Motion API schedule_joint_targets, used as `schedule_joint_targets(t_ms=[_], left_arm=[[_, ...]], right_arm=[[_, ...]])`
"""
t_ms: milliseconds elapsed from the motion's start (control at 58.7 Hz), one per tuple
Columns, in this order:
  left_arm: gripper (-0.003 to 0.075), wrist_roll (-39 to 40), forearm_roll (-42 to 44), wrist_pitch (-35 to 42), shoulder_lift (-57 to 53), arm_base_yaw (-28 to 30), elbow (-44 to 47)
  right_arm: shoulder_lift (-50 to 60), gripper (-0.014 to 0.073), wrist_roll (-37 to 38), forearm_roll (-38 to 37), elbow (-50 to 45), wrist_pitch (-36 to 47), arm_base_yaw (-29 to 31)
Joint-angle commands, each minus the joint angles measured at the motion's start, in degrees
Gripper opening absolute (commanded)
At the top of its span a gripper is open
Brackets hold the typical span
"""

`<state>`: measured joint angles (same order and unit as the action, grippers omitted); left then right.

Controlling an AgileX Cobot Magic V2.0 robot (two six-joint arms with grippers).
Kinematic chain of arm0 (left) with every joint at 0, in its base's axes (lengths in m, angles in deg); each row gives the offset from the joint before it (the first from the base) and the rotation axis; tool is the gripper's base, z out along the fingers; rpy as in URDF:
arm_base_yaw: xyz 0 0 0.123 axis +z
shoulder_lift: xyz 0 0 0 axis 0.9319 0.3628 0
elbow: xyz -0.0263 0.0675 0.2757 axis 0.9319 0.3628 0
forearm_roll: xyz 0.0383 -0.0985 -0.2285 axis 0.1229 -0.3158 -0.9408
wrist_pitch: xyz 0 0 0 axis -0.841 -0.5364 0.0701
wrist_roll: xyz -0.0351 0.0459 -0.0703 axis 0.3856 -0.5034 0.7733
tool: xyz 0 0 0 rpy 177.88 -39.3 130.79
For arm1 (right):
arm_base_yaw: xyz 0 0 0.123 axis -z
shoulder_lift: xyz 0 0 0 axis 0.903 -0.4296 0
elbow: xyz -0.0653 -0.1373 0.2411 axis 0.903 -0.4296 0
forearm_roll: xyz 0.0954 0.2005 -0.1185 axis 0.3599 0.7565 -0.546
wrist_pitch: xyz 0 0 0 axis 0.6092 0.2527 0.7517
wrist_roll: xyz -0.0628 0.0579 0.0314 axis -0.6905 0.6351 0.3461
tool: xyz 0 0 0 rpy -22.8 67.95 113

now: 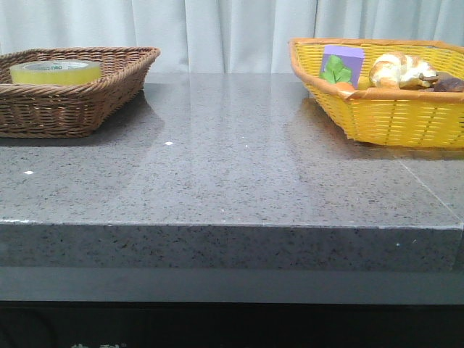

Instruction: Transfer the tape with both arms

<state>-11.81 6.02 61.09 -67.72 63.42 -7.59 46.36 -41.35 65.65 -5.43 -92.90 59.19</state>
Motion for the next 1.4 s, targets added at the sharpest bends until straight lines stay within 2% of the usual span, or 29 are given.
schedule_joint_targets(t_ms=[0,205,1125,1381], left_arm=[[-0.002,0.5,-0.1,4.8,-1.1,0.1,0.5],[-0.002,0.5,-0.1,4.8,-1.1,0.1,0.5],[-0.002,0.5,-0.1,4.8,-1.1,0.1,0.5],[-0.002,0.5,-0.1,4.8,-1.1,0.1,0.5]], right_arm=[[2.3,-0.0115,-0.3,0.0,-1.5,7.1,1.9],[5.5,-0.0115,-0.2,0.1,-7.8,10.9,3.1],[5.5,-0.0115,-0.5,0.2,-7.6,9.6,3.2],[5.5,-0.0115,-0.5,0.2,-7.6,9.5,6.0]])
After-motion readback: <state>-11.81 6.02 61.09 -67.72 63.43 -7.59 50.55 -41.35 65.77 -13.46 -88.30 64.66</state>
